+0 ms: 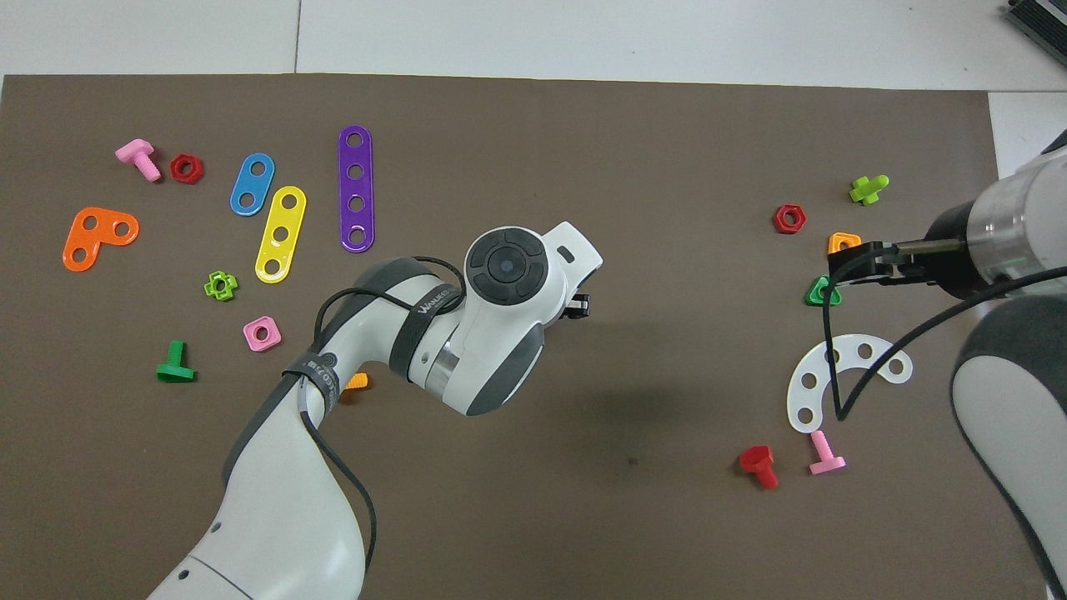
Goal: Unscrew and place screws in storage area
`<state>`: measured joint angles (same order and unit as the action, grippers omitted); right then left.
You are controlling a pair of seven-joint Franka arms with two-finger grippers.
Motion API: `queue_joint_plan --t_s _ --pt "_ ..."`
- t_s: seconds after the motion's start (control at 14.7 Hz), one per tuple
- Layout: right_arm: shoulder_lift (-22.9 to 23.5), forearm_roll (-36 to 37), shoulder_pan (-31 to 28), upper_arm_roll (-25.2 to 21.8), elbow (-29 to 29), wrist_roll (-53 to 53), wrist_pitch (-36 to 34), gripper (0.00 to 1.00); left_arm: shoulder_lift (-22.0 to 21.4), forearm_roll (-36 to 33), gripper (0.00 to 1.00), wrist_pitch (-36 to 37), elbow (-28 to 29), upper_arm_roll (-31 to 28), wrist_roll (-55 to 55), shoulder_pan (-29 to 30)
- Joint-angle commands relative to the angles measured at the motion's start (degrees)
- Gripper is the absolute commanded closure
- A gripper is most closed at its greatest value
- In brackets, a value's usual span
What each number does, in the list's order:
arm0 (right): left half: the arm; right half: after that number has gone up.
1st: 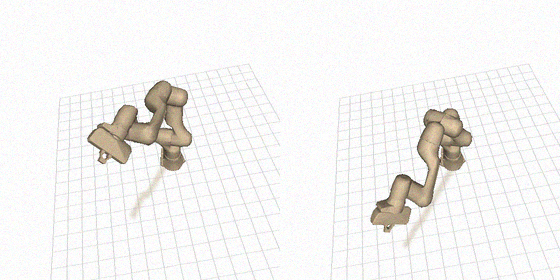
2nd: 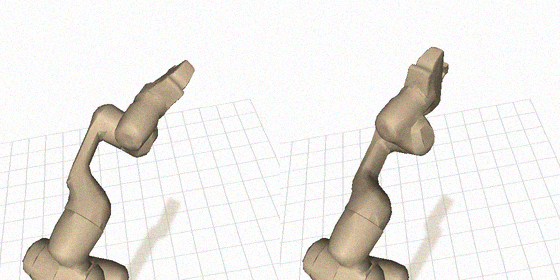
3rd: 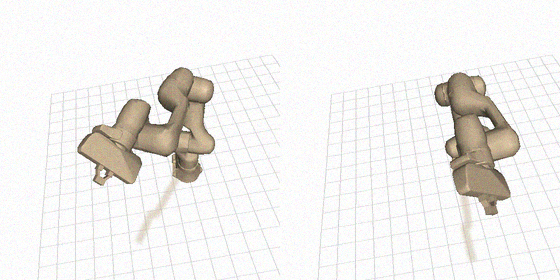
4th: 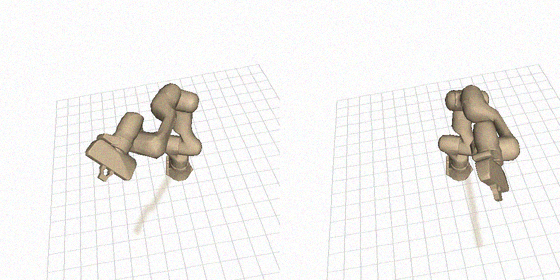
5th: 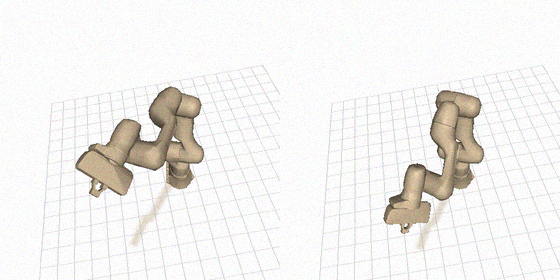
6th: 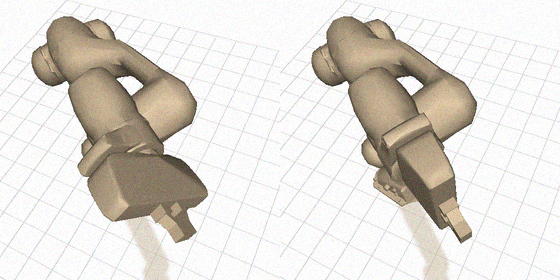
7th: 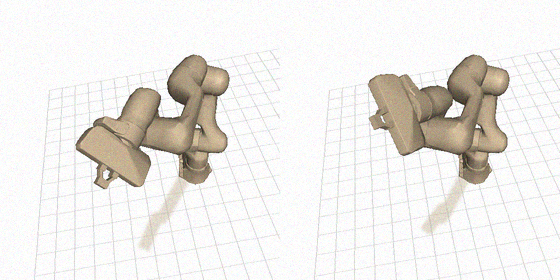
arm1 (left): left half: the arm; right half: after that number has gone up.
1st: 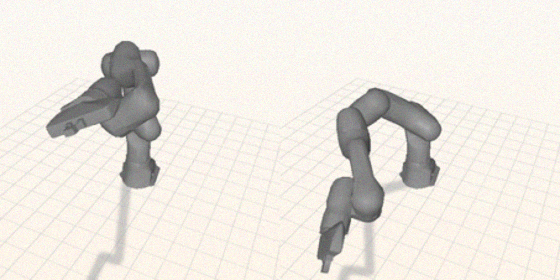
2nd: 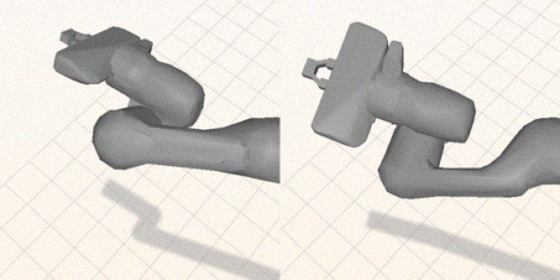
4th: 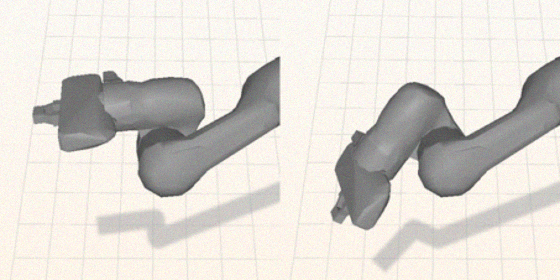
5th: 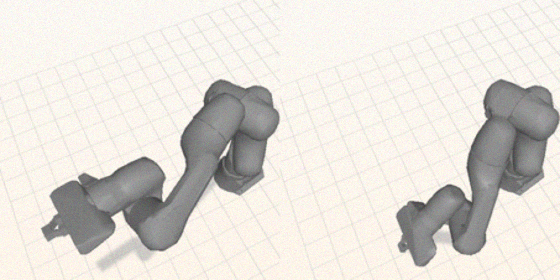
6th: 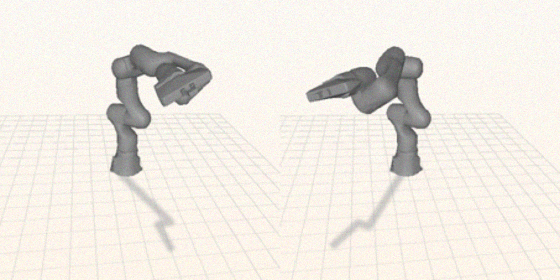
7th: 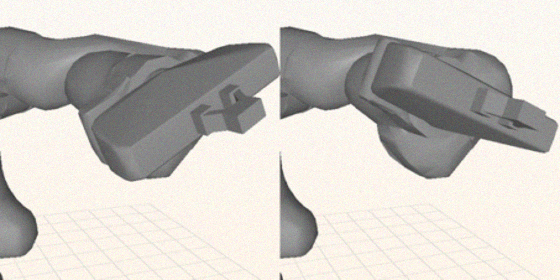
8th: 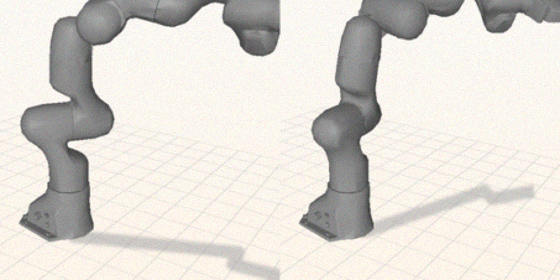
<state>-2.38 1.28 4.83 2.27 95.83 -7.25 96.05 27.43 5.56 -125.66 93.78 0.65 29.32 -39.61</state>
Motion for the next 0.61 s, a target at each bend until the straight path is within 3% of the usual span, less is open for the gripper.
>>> queue_joint_plan --t_s 0.0,0.2,0.34,0.54 --pt "-1.2 -0.5 -0.1 0.5 1.1 -0.8 0.5 0.01 2.5 -0.9 1.0 8.8 -8.6 -0.8 2.1 -0.1" --pt "-1.1 -0.5 0.6 0.5 1.3 -0.9 1.2 0.01 2.2 -1.0 1.0 16.8 -12.1 -4.6 1.4 1.5" --pt "-0.9 -0.4 2.1 0.5 1.5 -1.8 2.8 0.06 1.8 -1.2 1.0 17.5 -12.1 -5.9 1.1 5.2" --pt "-0.8 -0.3 5.2 0.5 3.6 -4.3 5.5 0.06 0.8 -1.1 1.0 18.7 -10.2 -5.9 -3.6 11.6"
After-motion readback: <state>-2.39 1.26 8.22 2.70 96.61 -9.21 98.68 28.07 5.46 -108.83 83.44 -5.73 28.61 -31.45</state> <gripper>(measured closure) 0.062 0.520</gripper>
